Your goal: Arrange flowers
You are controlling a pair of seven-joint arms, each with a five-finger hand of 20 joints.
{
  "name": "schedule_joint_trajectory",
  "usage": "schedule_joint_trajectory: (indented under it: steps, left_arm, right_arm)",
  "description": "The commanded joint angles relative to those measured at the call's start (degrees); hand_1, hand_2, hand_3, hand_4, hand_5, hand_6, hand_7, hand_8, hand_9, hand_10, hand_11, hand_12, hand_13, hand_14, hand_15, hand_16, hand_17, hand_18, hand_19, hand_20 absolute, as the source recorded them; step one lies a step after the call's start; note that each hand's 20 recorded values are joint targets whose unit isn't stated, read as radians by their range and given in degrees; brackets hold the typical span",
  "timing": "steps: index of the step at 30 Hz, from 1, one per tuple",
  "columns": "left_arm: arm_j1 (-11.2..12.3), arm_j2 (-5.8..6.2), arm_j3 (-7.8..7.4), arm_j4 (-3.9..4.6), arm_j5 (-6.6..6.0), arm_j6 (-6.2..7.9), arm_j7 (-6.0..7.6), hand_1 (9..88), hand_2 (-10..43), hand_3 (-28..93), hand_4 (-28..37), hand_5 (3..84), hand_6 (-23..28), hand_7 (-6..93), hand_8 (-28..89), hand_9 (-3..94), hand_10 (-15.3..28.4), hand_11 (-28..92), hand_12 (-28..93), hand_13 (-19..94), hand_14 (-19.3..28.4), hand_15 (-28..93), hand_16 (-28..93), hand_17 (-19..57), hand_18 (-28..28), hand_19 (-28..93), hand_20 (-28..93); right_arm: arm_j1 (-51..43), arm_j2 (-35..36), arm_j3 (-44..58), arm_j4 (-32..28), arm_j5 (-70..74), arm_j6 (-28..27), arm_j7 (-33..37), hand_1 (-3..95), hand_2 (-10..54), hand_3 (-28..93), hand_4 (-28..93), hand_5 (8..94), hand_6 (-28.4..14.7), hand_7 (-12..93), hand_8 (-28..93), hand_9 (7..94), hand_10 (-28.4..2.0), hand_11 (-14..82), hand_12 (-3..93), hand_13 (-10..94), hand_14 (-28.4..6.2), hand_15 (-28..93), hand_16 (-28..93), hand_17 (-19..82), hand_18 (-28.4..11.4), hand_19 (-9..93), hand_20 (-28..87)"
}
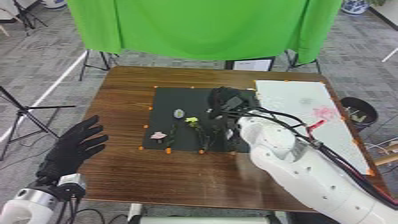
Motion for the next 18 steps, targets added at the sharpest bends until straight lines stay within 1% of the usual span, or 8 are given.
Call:
schedule_joint_trajectory:
  steps: [1,3,6,7,9,11,17,18]
  left_arm:
    - [-0.39,-0.14,0.42,0.45,-0.05,-0.45,-0.73,27.7,-0.2,69,-25.5,24.5,2.9,23.2,-12,20.6,12.5,25,16,17,16.4,40,-2,-9.7,22.3,43,11]
    - [-0.44,0.0,0.53,0.58,-0.17,-0.49,-0.65,27.6,-0.2,69,-25.4,24.4,2.9,23.2,-12,20.6,12.4,25,16,17,16.3,40,-2,-9.6,22.2,43,11]
    - [-0.49,0.08,0.64,0.68,-0.14,-0.54,-0.61,27.6,-0.3,69,-25.3,24.3,2.9,23.3,-12,20.6,12.5,25,16,17,16.2,40,-2,-9.6,22.2,43,11]
    - [-0.65,0.24,0.59,0.81,-0.21,-0.8,-0.9,27.5,-0.3,69,-25.3,24.3,2.9,23.3,-12,20.6,12.5,25,16,17,16.2,40,-2,-9.6,22.2,43,11]
    - [-0.6,0.29,0.62,0.77,-0.22,-0.61,-0.84,27.5,-0.3,69,-25.3,24.3,2.9,23.4,-12,20.6,12.6,25,16,17,16.2,40,-2,-9.6,22.2,43,11]
    - [-0.46,0.29,0.44,0.74,-0.17,-0.82,-0.93,27.6,-0.4,69,-25.3,24.4,3.0,23.3,-12,20.6,12.7,25,16,17,16.3,40,-2,-9.6,22.3,43,11]
    - [-0.26,0.38,0.27,0.85,-0.18,-0.98,-1.06,27.5,-0.4,69,-25.4,24.4,3.0,23.1,-12,20.7,12.7,25,16,17,16.4,40,-2,-9.6,22.2,43,11]
    - [-0.29,0.72,0.38,0.94,-0.36,-0.97,-0.93,27.5,-0.4,69,-25.4,24.4,3.0,23.1,-12,20.6,12.7,25,16,17,16.4,40,-2,-9.6,22.2,43,11]
  right_arm:
    - [-0.11,-2.28,-2.09,1.83,-3.61,2.24,0.89,45.6,-9.5,87,-23,65.7,2.6,54,2,85.8,-3.9,20.1,51.9,75,-4.6,77,31,41,-19.1,93,56]
    - [-0.17,-2.19,-2.84,2.32,-4.55,3.82,1.41,45.5,-9.5,87,-23,65.6,2.7,54,3,85.7,-3.8,20.0,51.8,75,-4.6,77,31,41,-19.1,93,56]
    - [-0.34,-2.08,-2.96,2.42,-5.62,3.43,1.59,45.3,-9.5,86,-24,65.4,2.7,54,2,85.1,-4.0,19.4,51.4,75,-4.6,77,31,41,-19.2,93,56]
    - [-0.58,-2.04,-2.92,2.48,-5.83,3.44,1.82,44.8,-9.5,86,-25,64.5,2.5,53,2,84.3,-4.3,18.5,50.7,74,-4.7,77,31,40,-19.2,93,56]
    - [-0.45,-2.0,-3.08,2.82,-6.09,3.17,2.02,44.0,-9.5,85,-26,63.4,2.3,52,2,83.5,-4.5,17.9,50.4,74,-4.7,77,32,40,-19.1,93,56]
    - [-0.37,-2.12,-3.18,3.16,-6.21,3.38,2.6,42.6,-9.5,84,-27,62.4,2.0,51,1,82.4,-4.9,17.7,50.5,73,-5.0,78,32,39,-19.1,93,56]
    - [-0.82,-2.23,-2.58,3.07,-5.62,3.6,3.42,37.5,-9.5,81,-28,60.1,1.6,51,1,75.7,-7.1,30.2,39.5,71,-5.5,78,31,38,-19.1,93,56]
    - [-0.86,-2.23,-2.48,3.08,-5.63,3.41,3.43,36.5,-9.5,82,-28,59.9,1.6,50,1,74.9,-7.6,32.2,37.5,71,-5.6,78,31,37,-19.2,93,56]
